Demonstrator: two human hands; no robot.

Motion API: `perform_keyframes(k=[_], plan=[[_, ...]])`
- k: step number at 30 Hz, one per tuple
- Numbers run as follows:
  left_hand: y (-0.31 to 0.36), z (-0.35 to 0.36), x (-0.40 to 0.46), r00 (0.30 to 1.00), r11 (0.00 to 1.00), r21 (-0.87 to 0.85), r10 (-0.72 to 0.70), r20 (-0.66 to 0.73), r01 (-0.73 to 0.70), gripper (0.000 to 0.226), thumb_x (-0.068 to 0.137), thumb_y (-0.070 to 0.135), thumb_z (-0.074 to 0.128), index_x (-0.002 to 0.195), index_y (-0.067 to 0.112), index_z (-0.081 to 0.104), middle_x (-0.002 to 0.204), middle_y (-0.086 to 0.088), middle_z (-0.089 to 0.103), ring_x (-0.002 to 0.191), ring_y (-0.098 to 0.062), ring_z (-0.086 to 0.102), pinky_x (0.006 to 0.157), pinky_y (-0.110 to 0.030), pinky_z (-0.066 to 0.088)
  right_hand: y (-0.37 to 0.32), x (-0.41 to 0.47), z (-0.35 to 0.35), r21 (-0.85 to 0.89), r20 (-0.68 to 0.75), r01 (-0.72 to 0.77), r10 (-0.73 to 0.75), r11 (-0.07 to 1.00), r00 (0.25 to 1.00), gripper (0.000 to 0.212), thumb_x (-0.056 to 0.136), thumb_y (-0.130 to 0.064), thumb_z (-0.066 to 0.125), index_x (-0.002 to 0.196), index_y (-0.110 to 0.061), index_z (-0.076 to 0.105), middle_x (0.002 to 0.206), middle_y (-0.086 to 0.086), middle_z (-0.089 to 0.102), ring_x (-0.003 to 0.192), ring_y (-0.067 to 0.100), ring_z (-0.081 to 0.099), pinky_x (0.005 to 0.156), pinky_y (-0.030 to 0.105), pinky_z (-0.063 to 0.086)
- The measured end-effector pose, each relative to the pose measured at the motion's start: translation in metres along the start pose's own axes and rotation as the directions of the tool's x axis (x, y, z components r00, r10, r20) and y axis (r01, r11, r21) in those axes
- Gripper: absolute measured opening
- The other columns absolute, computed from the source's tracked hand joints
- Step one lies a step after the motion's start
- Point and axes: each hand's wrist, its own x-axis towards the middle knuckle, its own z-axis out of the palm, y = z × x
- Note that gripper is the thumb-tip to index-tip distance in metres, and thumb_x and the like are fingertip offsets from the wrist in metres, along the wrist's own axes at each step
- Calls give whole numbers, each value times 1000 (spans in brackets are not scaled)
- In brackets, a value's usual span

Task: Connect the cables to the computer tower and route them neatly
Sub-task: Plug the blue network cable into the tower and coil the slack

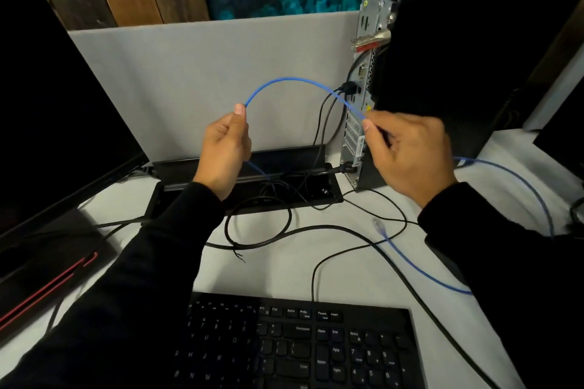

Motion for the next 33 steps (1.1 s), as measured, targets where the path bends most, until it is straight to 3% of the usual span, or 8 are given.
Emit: perform_keyframes(k=[8,12,17,20,24,27,30,33], plan=[[15,1,-11,980,965,-241,-63,187,108,25,96,22,43,72,15,43,58,6,23,58,-15,13,55,-32,11,-22,-23,28,-243,463,98,26,965,886,29,103,-35,49,87,-23,70,68,-4,51,61,24,52,55,33,49],[14,16,-21,950,949,-288,-36,311,130,19,98,14,39,86,9,53,60,0,38,56,-17,31,56,-27,29,-47,-20,42,-241,629,132,52,961,776,27,105,-31,45,100,-26,71,79,2,58,68,28,57,60,35,45],[13,12,-24,930,985,112,83,357,-131,27,111,23,38,123,20,62,77,-8,63,82,-24,64,87,-33,53,-58,-6,53,-95,601,153,-66,984,796,25,106,-31,44,103,-24,68,79,0,54,68,23,56,54,30,38],[-3,3,-21,929,940,265,113,352,-215,30,110,26,41,132,26,62,68,5,54,68,-15,54,74,-32,49,-53,2,54,-42,566,63,-28,997,824,24,107,-31,45,96,-23,65,79,-3,51,71,19,56,53,26,36],[-18,0,-19,969,968,208,95,227,-144,27,109,26,46,117,18,70,60,17,41,56,-6,35,58,-20,35,-42,0,49,-75,544,31,15,997,839,23,106,-29,44,97,-24,65,81,-2,53,73,21,57,58,33,48],[-17,11,-19,989,982,160,78,129,-98,30,106,26,53,91,9,73,58,13,46,57,-8,39,57,-22,35,-50,-4,49,-106,671,184,-66,977,739,26,107,-34,41,106,-26,66,91,1,59,80,24,60,61,34,46],[-19,20,-20,977,980,185,40,212,-80,25,106,17,54,94,10,75,70,0,61,67,-9,53,64,-21,46,-58,-4,49,13,714,230,-170,973,679,27,106,-39,44,102,-25,66,92,-1,62,85,24,62,68,39,53],[-32,17,-22,940,935,325,23,340,-141,26,104,23,52,89,14,72,83,-12,70,75,-22,62,77,-39,54,-52,4,45,102,616,249,-258,963,744,26,105,-38,48,98,-23,69,86,-7,58,80,20,59,66,39,50]])
